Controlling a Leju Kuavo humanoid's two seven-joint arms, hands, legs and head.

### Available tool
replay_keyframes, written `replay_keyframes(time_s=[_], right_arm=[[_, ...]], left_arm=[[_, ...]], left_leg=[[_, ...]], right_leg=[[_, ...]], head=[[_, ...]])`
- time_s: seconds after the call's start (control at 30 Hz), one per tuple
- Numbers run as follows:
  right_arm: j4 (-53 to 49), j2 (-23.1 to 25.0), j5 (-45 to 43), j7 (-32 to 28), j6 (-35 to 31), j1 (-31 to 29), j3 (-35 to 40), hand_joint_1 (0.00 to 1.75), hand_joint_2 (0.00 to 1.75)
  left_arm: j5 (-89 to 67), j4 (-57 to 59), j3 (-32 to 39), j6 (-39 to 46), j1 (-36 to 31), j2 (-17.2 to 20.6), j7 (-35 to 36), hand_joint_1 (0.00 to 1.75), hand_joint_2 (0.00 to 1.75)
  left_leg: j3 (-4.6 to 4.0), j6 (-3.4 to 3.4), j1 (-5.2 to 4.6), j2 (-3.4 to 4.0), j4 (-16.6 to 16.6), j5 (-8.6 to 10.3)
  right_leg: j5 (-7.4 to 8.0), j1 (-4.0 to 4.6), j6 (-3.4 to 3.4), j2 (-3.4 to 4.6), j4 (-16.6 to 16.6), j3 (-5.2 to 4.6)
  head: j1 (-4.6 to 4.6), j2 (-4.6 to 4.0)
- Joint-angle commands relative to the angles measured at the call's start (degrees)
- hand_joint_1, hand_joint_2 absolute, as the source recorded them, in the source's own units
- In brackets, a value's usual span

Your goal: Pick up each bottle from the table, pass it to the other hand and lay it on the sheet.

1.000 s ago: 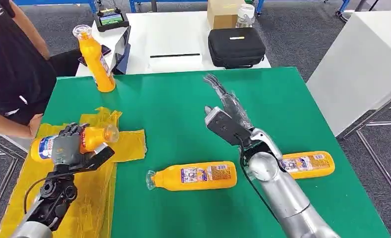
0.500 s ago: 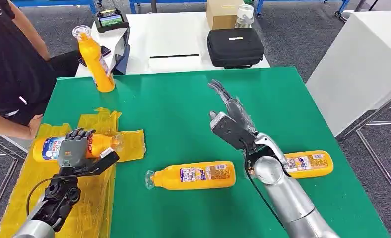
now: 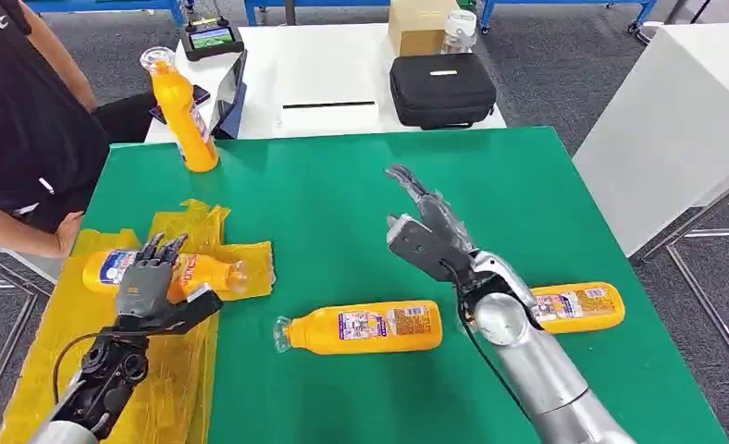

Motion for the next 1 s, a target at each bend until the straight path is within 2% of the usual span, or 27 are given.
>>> replay_keyframes(time_s=[0.03, 0.13, 0.3, 0.33, 0.37, 0.43, 0.57, 0.63, 0.93, 1.0], right_arm=[[10.1, 0.6, 3.3, 0.3, 2.9, -1.5, 6.5, 0.0, 0.0], [12.1, 1.6, 4.5, 0.5, 3.5, -1.7, 8.4, 0.0, 0.0], [15.1, 3.3, 7.9, 2.4, 5.3, -2.7, 10.6, 0.0, 0.0], [15.3, 3.5, 7.9, 2.4, 5.3, -2.7, 10.5, 0.0, 0.0], [15.7, 3.5, 8.2, 2.5, 5.6, -2.8, 11.0, 0.0, 1.75], [16.9, 3.4, 9.5, 2.9, 6.8, -3.2, 12.3, 0.0, 1.75], [19.7, 3.7, 10.8, 3.0, 8.0, -3.8, 14.8, 0.0, 1.75], [20.2, 3.6, 11.1, 2.9, 8.4, -4.2, 16.6, 0.0, 1.75], [18.8, 2.9, 10.6, 3.3, 8.9, -4.2, 18.1, 0.0, 1.75], [14.3, 1.2, 10.1, 3.6, 9.0, -2.8, 18.4, 0.0, 1.75]], left_arm=[[6.3, -3.9, -1.2, -3.2, 3.1, -1.0, -2.9, 0.0, 0.0], [9.9, -7.3, -0.4, -4.1, 3.8, -1.3, -4.5, 0.0, 0.0], [19.4, -16.0, 1.7, -6.0, 6.5, -2.0, -6.4, 0.0, 0.0], [19.5, -16.7, 1.6, -6.1, 6.6, -1.8, -6.4, 0.0, 0.0], [21.1, -17.7, 2.1, -6.5, 6.8, -2.1, -6.6, 0.0, 0.0], [28.1, -20.5, 4.3, -8.5, 7.4, -3.1, -8.2, 0.0, 0.0], [40.6, -28.3, 8.0, -11.0, 9.1, -4.9, -9.6, 0.0, 0.0], [47.0, -32.3, 10.1, -11.6, 9.7, -6.2, -10.8, 0.0, 0.0], [47.6, -34.5, 10.3, -10.5, 9.3, -6.5, -10.3, 0.0, 0.0], [48.1, -33.6, 10.1, -10.5, 9.2, -5.7, -9.9, 0.0, 0.0]], left_leg=[[0.47, 0.05, -0.11, 0.22, -0.2, -0.09], [0.23, 0.05, -0.04, 0.16, -0.1, -0.03], [0.47, 0.08, -0.08, 0.27, -0.1, -0.1], [0.22, 0.06, -0.03, 0.31, 0.0, -0.08], [0.31, 0.07, -0.05, 0.34, -0.1, -0.12], [0.08, 0.07, 0.0, 0.21, 0.0, -0.04], [0.24, 0.08, -0.02, 0.24, 0.0, -0.13], [-0.04, 0.07, 0.03, 0.17, 0.0, -0.04], [0.06, 0.07, -0.05, 0.19, 0.0, -0.06], [0.05, 0.06, -0.03, 0.17, 0.0, -0.05]], right_leg=[[-0.08, -0.06, -0.1, 0.01, -0.1, 0.39], [-0.03, -0.01, -0.06, 0.04, -0.1, 0.18], [-0.12, -0.01, -0.13, 0.01, -0.1, 0.37], [-0.05, 0.02, -0.08, 0.12, 0.0, 0.12], [-0.09, 0.02, -0.11, 0.12, 0.0, 0.21], [-0.03, 0.05, -0.06, 0.04, 0.0, -0.01], [-0.14, 0.04, -0.1, 0.0, 0.0, 0.17], [-0.04, 0.05, -0.05, 0.02, 0.0, -0.08], [-0.08, -0.01, -0.08, 0.01, 0.0, -0.01], [-0.08, 0.01, -0.08, -0.01, 0.0, 0.0]], head=[[-0.02, 0.0], [0.0, 0.0], [0.0, 0.0], [0.0, 0.0], [0.0, 0.0], [0.0, 0.0], [0.0, 0.0], [0.0, 0.0], [0.0, 0.0], [0.0, 0.0]])
